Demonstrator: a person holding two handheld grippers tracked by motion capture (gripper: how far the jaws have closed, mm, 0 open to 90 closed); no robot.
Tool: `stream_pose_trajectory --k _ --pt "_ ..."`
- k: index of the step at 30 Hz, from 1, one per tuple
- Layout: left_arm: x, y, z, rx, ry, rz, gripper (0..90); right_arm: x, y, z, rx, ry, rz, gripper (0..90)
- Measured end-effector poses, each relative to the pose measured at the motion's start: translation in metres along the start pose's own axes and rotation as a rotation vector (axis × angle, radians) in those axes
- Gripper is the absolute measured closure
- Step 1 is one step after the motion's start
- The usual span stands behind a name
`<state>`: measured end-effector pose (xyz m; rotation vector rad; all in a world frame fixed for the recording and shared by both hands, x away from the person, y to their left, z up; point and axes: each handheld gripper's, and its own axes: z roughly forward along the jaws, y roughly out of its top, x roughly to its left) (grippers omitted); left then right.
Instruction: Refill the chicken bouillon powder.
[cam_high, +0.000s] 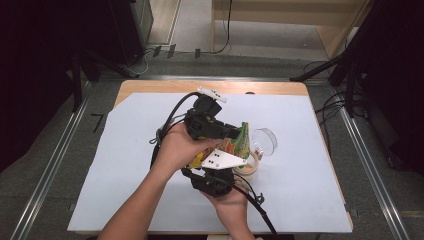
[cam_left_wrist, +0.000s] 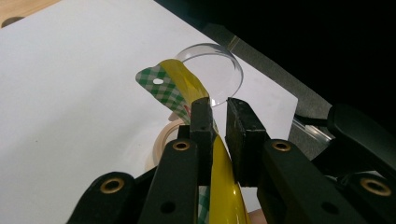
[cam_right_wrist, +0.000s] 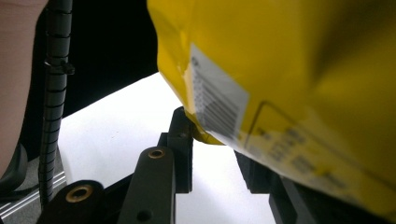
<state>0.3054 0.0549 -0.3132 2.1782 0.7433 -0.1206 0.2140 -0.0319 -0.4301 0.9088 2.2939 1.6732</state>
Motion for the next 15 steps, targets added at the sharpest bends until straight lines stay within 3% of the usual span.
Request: stream_pose_trajectory --k 15 --pt "-0.0001 -0.0001 0.0010 0.002 -0.022 -0.008 82.0 -0.0003 -0.0004 0.0006 -0.003 -0.004 0.005 71.3"
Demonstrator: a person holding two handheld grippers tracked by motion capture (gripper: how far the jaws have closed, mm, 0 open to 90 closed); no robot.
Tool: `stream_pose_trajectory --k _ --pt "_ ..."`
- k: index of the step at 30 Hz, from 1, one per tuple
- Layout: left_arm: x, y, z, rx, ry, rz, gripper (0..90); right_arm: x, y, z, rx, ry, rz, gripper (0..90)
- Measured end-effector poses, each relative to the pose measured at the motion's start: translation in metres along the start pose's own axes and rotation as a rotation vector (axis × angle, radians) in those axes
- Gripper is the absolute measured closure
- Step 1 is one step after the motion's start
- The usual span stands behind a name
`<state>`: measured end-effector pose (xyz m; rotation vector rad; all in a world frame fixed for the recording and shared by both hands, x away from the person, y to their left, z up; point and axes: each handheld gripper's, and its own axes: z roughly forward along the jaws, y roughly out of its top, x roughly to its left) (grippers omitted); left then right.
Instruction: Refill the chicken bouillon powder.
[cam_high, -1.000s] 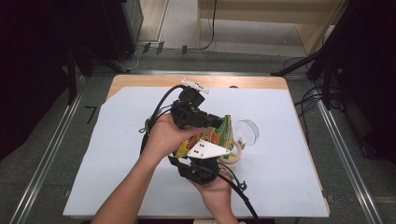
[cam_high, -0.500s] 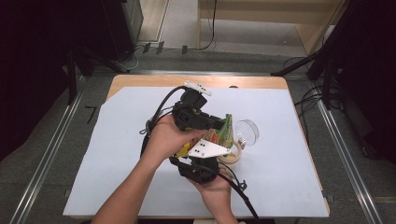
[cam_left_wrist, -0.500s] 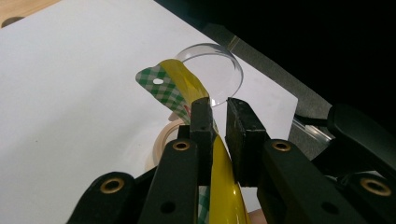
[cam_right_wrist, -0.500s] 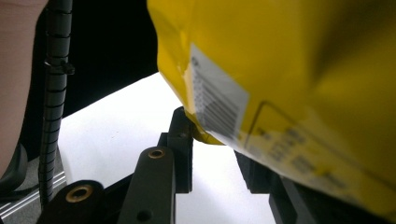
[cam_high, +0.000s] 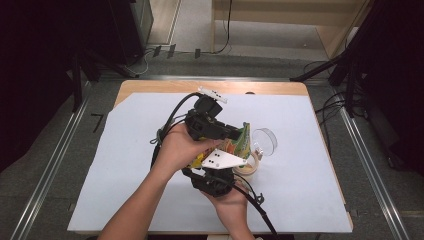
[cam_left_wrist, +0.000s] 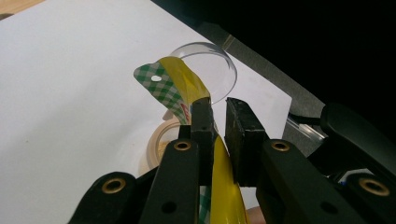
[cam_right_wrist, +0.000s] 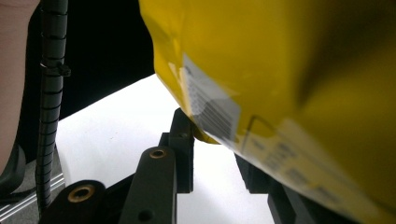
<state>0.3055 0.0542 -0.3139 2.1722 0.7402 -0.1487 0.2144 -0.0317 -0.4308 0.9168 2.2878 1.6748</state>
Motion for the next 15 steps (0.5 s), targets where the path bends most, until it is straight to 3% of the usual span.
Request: stream_pose_trajectory --k 15 --pt "0.0035 0.0004 -0.0001 -0.002 0.005 -0.002 81.5 0.0008 0.0021 -0.0011 0.002 0.006 -0.003 71.7"
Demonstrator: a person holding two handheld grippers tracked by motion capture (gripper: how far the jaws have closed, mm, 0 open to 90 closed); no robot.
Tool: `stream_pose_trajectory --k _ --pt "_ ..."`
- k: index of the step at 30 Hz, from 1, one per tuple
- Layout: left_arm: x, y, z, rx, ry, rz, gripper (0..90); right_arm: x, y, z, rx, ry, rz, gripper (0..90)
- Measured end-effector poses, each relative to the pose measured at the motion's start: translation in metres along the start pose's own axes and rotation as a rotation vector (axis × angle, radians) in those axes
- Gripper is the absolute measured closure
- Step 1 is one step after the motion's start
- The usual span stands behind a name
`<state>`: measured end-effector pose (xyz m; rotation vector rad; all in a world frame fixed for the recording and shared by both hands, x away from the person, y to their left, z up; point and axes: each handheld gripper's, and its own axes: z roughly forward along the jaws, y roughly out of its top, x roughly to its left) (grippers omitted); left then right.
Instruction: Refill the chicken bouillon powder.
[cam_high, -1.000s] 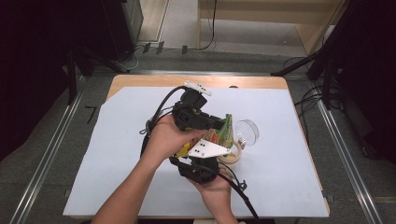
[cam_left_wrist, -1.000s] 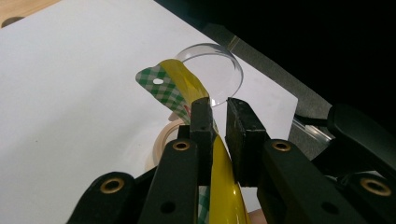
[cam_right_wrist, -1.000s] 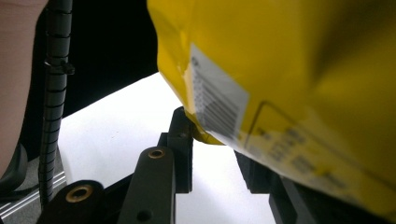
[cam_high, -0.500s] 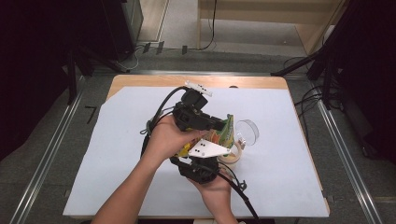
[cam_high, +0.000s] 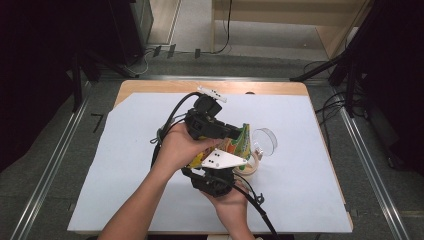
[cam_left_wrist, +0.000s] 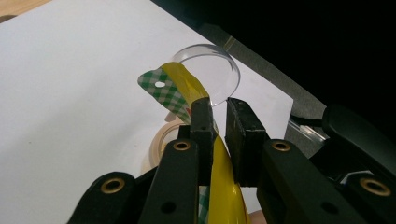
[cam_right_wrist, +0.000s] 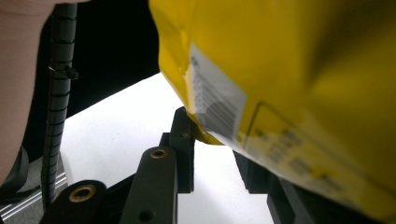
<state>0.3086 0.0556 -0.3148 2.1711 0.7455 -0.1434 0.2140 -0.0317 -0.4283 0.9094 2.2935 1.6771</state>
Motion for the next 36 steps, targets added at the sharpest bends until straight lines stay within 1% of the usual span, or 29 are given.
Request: stream_pose_trajectory --k 2,6,17,19,21,25,29,33,35,36 --pt "0.001 0.000 0.000 -0.006 -0.003 -0.005 81.5 0.000 0.000 0.000 0.003 0.001 0.003 71.6" --pt "0.002 0.000 0.000 -0.003 0.001 -0.004 81.4 0.001 0.001 0.000 0.007 0.001 0.005 71.6" --pt "0.007 0.000 0.000 -0.003 0.000 -0.017 81.4 0.001 0.003 0.001 0.022 0.002 0.000 71.5" --pt "0.008 -0.001 0.000 -0.008 -0.007 -0.023 81.3 0.001 0.003 0.000 0.025 0.000 -0.002 71.4" --pt "0.008 0.000 0.000 -0.003 -0.001 -0.023 81.3 0.002 0.004 0.000 0.028 0.000 -0.002 71.4" --pt "0.010 -0.001 0.000 -0.010 -0.006 -0.033 81.3 0.002 0.004 0.000 0.032 -0.002 -0.008 71.2" --pt "0.011 -0.001 0.000 -0.007 -0.001 -0.034 81.3 0.002 0.004 0.000 0.036 -0.006 -0.013 70.9" --pt "0.012 -0.001 0.000 -0.012 -0.004 -0.038 81.3 0.002 0.004 0.001 0.034 -0.006 -0.011 70.9" --pt "0.011 -0.001 -0.001 -0.010 0.003 -0.032 81.3 0.002 0.004 0.001 0.031 -0.007 -0.010 70.9" --pt "0.011 -0.001 -0.001 -0.014 -0.001 -0.031 81.3 0.002 0.004 0.001 0.029 -0.008 -0.011 70.9"
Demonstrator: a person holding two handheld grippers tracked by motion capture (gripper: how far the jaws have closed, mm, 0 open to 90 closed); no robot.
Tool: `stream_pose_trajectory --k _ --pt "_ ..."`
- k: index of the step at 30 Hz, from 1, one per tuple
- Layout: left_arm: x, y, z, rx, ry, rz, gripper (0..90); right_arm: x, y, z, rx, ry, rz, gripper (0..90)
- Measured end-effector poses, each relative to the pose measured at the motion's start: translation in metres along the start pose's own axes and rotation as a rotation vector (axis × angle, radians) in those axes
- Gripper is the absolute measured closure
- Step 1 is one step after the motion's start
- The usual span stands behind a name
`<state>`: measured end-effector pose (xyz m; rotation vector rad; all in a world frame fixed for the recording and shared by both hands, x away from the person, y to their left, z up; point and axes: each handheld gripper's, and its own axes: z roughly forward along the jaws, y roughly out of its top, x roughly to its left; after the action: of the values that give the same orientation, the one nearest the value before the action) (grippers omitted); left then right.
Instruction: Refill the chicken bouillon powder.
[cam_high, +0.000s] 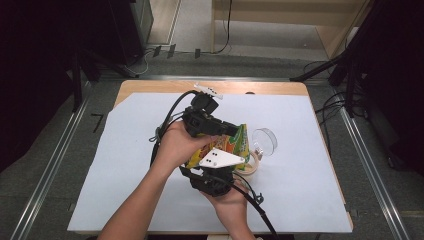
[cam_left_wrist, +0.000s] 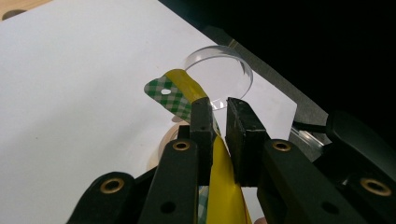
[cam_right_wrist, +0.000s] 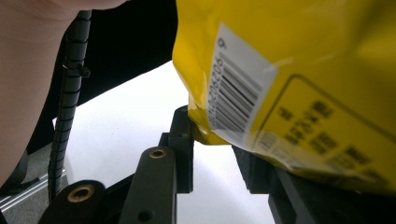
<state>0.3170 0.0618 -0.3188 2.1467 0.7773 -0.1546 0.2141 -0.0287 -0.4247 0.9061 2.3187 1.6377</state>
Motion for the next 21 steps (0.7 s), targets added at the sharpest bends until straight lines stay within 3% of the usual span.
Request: stream_pose_trajectory --k 7,21 --pt "-0.0048 0.0003 -0.0014 -0.001 0.020 0.021 81.4 0.0007 -0.0003 0.0011 -0.016 -0.003 0.008 70.8" --pt "-0.0069 0.0002 -0.0021 -0.002 0.023 0.024 81.3 0.0010 -0.0006 0.0015 -0.025 -0.002 0.011 70.8"
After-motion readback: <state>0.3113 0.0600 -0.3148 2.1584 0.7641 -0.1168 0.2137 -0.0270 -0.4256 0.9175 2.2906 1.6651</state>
